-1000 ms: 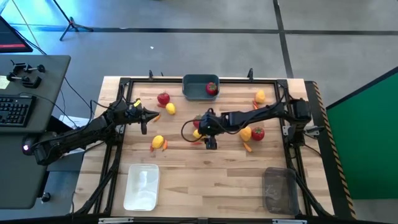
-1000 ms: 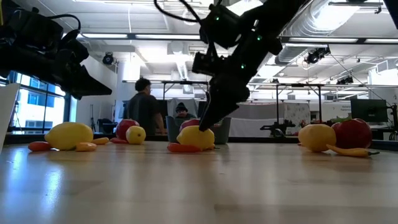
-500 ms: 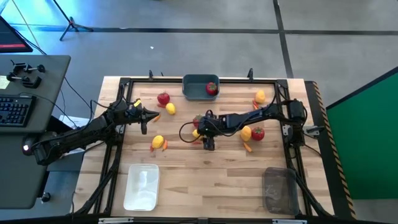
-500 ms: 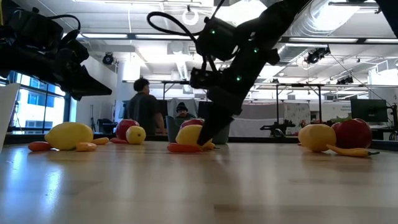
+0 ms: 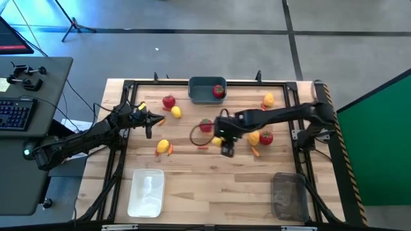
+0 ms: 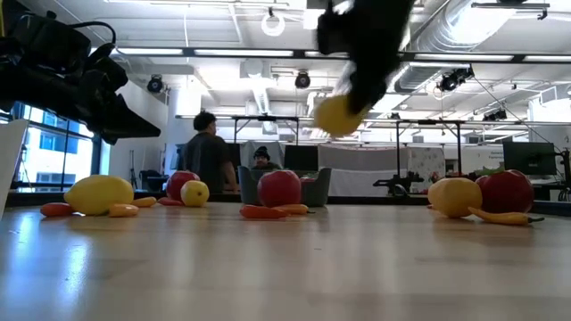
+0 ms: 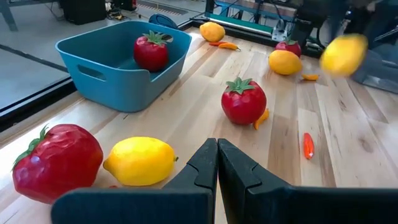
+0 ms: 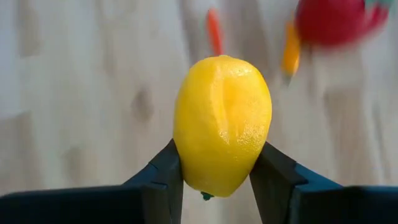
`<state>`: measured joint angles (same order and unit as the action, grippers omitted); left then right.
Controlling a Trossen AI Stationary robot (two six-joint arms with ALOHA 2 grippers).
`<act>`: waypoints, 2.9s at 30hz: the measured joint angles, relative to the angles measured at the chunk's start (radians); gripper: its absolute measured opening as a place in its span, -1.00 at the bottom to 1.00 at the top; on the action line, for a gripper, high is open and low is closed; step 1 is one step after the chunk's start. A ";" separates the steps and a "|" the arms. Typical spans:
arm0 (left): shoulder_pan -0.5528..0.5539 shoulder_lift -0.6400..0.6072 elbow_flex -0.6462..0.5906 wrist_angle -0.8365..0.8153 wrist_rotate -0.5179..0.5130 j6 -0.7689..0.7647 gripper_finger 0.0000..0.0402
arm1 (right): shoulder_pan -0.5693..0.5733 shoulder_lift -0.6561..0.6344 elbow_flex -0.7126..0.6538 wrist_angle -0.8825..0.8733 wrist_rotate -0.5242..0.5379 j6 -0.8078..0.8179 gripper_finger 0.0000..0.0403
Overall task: Sort produce into baskets
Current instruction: Put the bottom center yellow lemon into the black transparent bin, then put the top left orange chili pepper into the white bin
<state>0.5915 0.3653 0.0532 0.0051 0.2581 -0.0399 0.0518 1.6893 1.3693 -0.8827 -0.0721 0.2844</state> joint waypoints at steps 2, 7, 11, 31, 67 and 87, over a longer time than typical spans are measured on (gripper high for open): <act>0.000 0.000 0.000 0.000 0.000 0.000 -1.00 | 0.044 -0.067 -0.002 -0.106 -0.026 0.108 -0.38; 0.000 0.006 0.000 -0.004 0.000 -0.014 -1.00 | 0.173 -0.193 -0.009 -0.387 -0.171 0.491 -0.37; 0.000 0.009 0.000 -0.012 0.000 -0.019 -1.00 | 0.284 -0.244 -0.010 -0.522 -0.326 0.758 -0.37; -0.001 0.013 0.000 -0.007 0.008 0.008 -1.00 | 0.458 -0.217 -0.274 -0.387 -0.642 0.820 -0.38; -0.031 0.019 -0.020 0.032 0.000 -0.046 -1.00 | 0.577 -0.212 -0.532 -0.240 -0.293 0.712 0.08; -0.115 0.081 0.101 -0.048 -0.129 -0.062 -1.00 | 0.402 -0.237 -0.171 -0.476 0.025 0.349 -0.67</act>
<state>0.4761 0.4459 0.1544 -0.0427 0.1291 -0.1016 0.4537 1.4521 1.1980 -1.3589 -0.0472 0.6336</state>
